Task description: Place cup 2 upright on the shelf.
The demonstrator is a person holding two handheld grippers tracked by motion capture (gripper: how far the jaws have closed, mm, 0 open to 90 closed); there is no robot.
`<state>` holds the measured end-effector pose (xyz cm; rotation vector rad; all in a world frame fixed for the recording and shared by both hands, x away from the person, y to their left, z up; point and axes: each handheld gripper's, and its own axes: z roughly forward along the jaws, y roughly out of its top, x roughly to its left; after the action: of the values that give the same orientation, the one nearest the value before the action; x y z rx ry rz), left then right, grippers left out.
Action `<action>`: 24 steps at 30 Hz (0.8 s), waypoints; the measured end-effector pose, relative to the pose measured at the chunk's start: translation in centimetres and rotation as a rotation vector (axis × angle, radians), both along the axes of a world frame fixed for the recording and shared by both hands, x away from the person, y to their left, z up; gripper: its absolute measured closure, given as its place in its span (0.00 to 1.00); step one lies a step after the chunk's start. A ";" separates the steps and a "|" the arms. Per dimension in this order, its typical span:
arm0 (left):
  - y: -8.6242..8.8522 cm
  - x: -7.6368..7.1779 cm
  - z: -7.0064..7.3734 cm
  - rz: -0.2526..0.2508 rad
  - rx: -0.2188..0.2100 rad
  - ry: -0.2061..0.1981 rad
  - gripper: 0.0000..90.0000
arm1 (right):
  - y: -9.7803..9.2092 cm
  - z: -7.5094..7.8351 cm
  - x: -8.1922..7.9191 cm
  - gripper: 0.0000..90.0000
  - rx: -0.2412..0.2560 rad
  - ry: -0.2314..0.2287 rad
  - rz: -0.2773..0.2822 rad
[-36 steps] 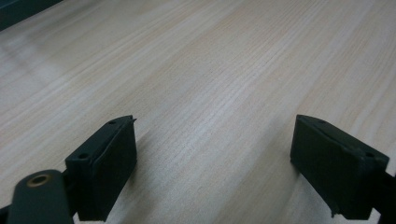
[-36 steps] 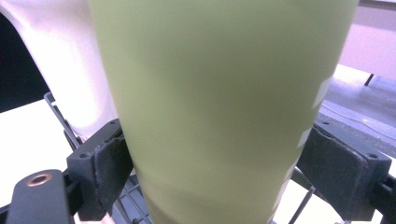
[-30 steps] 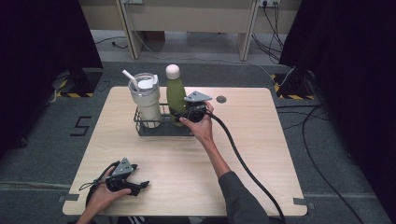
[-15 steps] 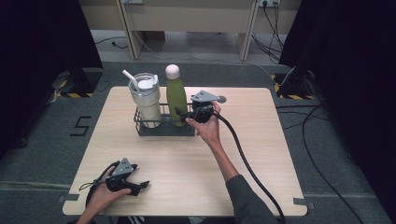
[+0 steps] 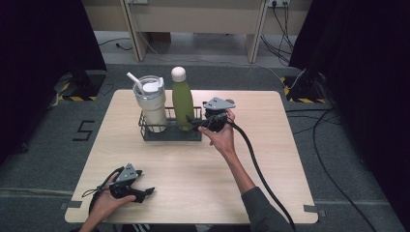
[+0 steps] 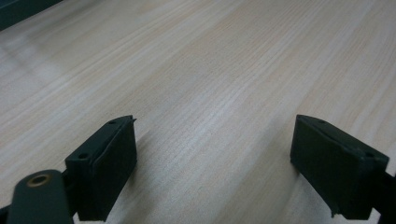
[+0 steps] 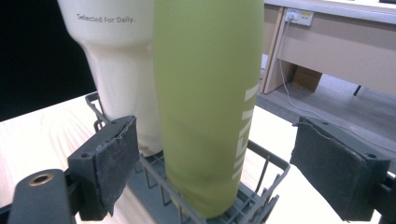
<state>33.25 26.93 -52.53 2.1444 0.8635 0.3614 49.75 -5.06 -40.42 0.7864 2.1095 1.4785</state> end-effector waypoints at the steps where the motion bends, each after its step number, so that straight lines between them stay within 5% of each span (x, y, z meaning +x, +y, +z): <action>1: 0.0 0.0 0.0 0.000 0.000 0.000 0.16 | -0.3 0.0 -0.3 0.17 -0.005 -0.003 0.001; 24: 0.0 0.0 0.0 -0.001 0.007 -0.001 0.16 | -4.6 -0.7 -3.9 0.17 -0.001 0.007 -0.015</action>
<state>33.28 26.97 -52.51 2.1511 0.8620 0.3655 45.86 -9.68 -41.14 0.8060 2.1052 1.4687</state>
